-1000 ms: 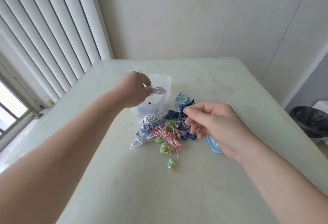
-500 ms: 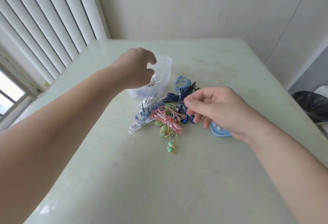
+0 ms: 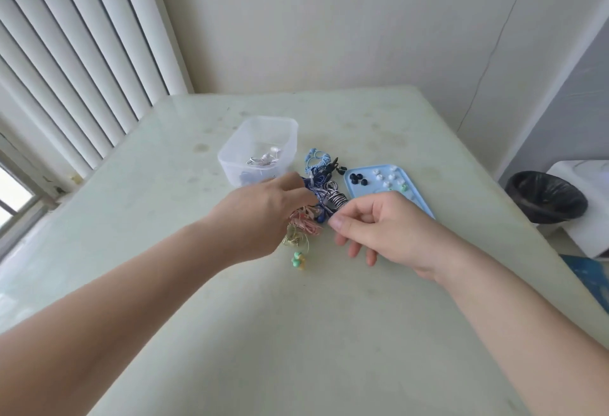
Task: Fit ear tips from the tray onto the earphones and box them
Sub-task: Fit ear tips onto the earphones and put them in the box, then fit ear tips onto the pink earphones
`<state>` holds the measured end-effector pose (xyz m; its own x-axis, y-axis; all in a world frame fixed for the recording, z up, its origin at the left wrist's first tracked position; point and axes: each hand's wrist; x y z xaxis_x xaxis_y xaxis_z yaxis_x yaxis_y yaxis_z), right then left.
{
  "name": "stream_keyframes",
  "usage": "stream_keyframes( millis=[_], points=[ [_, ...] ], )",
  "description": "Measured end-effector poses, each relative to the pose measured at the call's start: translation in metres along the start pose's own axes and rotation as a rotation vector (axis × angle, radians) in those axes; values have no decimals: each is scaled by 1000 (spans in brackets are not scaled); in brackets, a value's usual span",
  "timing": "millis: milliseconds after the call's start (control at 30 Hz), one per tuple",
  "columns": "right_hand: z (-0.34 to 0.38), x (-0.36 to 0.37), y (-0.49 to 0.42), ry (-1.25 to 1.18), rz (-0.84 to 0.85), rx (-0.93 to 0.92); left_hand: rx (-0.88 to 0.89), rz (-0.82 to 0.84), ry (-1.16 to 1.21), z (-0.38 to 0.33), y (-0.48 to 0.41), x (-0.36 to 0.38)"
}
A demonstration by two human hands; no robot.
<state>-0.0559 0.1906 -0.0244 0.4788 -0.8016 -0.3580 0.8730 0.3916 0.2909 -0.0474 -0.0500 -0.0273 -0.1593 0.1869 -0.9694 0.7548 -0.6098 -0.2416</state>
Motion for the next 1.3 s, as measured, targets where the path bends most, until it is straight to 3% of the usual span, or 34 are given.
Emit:
stream_keyframes(
  millis=[167, 267, 333, 433, 500, 633, 700, 833, 1033, 1133, 1300],
  points=[
    [-9, -2, 24, 100, 1, 17, 43, 57, -74, 0, 1, 1],
    [-12, -2, 36, 109, 26, 29, 102, -31, -135, -1, 4, -3],
    [-14, -2, 42, 104, 15, 31, 38, -123, -115, -1, 3, -9],
    [-19, 5, 52, 178, -12, 13, -220, -312, 107, -7, 1, -22],
    [-23, 12, 57, 257, -7, 1, -296, -438, 250, -12, -3, -32],
    [-24, 17, 57, 96, -44, -13, -517, -603, 730, -29, -15, -58],
    [-18, 13, 54, -67, -108, -16, -614, -627, 981, -37, -20, -71],
    [-2, 4, 47, -348, -130, -74, -623, -591, 1407, -54, -27, -85],
    [14, -1, 37, -321, 48, -206, -606, -473, 1805, -70, -36, -82],
    [12, -4, 40, -424, 114, -174, -556, -469, 1848, -71, -37, -75],
    [1, -12, 37, -560, 138, -70, -591, -491, 1595, -70, -35, -46]
  ],
)
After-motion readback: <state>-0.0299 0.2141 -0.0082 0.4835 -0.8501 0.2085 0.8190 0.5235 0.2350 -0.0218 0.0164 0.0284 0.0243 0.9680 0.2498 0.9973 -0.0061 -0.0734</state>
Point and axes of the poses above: each hand's wrist, its own y-axis away from the middle knuckle, its own x-axis out of the palm, z = x × y, and after that the axes turned 9 degrees about x, right-handed
